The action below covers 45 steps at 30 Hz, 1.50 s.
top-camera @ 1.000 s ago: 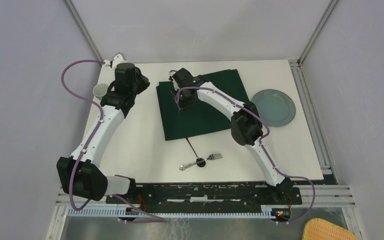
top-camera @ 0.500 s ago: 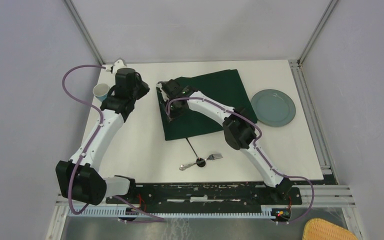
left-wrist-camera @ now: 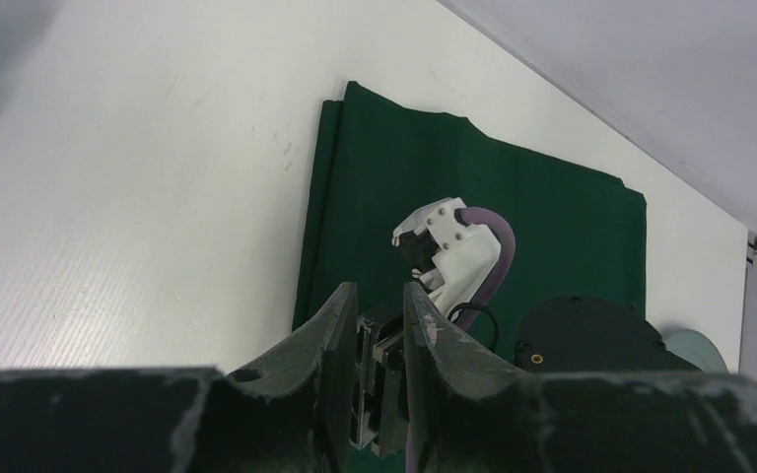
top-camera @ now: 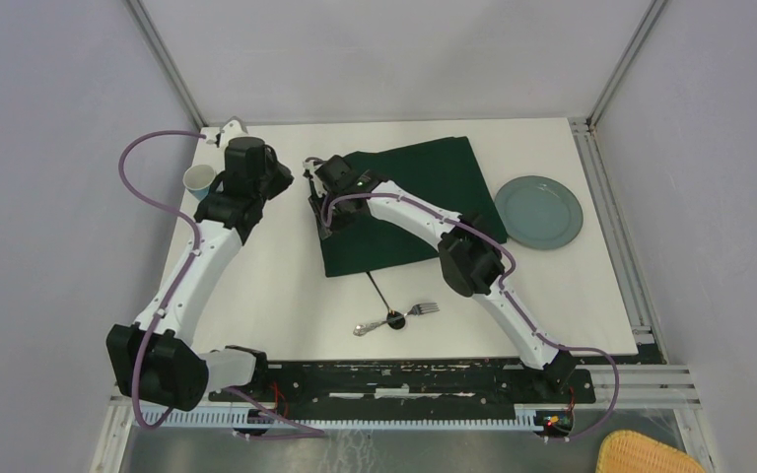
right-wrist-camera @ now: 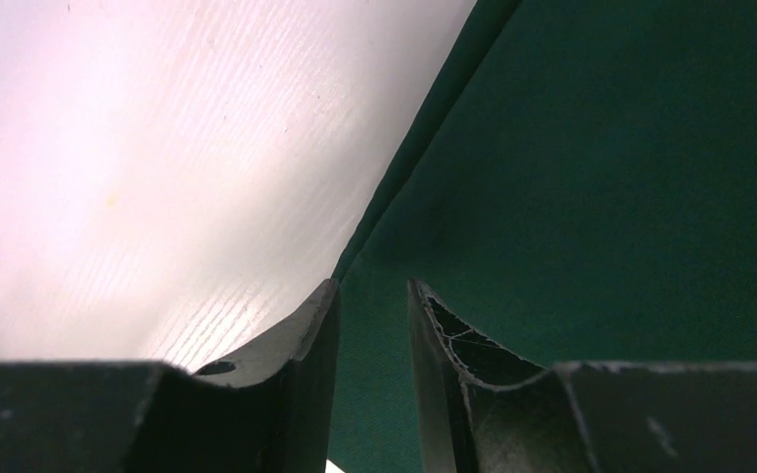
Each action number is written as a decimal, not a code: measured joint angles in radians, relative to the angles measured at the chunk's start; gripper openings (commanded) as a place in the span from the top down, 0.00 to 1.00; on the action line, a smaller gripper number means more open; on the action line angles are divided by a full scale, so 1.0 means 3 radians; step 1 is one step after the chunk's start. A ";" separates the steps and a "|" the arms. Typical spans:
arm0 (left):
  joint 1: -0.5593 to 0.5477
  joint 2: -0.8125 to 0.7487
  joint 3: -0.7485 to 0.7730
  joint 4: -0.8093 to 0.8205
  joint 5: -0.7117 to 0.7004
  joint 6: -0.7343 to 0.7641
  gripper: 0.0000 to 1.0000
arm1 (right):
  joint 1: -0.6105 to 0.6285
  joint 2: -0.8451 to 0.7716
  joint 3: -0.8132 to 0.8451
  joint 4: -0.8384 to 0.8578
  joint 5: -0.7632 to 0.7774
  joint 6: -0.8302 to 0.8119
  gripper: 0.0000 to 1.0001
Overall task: Set the dinner table for one person
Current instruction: Adjust the napkin at the center of the board.
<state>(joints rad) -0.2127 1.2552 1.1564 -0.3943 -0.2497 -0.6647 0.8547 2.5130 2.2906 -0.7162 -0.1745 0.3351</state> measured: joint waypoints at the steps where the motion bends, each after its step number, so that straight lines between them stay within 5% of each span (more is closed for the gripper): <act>1: 0.0000 -0.0006 -0.0005 -0.0009 -0.0001 0.0000 0.69 | 0.0000 0.0000 0.0003 0.0010 -0.0001 0.0000 0.62; 19: 0.0000 -0.0017 -0.0011 -0.0069 -0.0004 0.0000 0.69 | 0.0010 0.0088 -0.0060 0.0089 -0.0055 0.0028 0.63; 27: 0.0000 -0.0017 -0.0011 -0.0069 -0.0004 0.0000 0.69 | 0.0010 0.0107 -0.0127 0.0167 -0.0139 0.0051 1.00; 45: 0.0000 -0.0017 -0.0011 -0.0065 -0.0004 0.0000 0.69 | 0.0118 -0.0304 -0.0867 0.0373 -0.0215 0.0111 1.00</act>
<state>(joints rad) -0.2127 1.2503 1.1530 -0.4137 -0.2508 -0.6647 0.8902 2.4218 2.0304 -0.6044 -0.2390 0.3683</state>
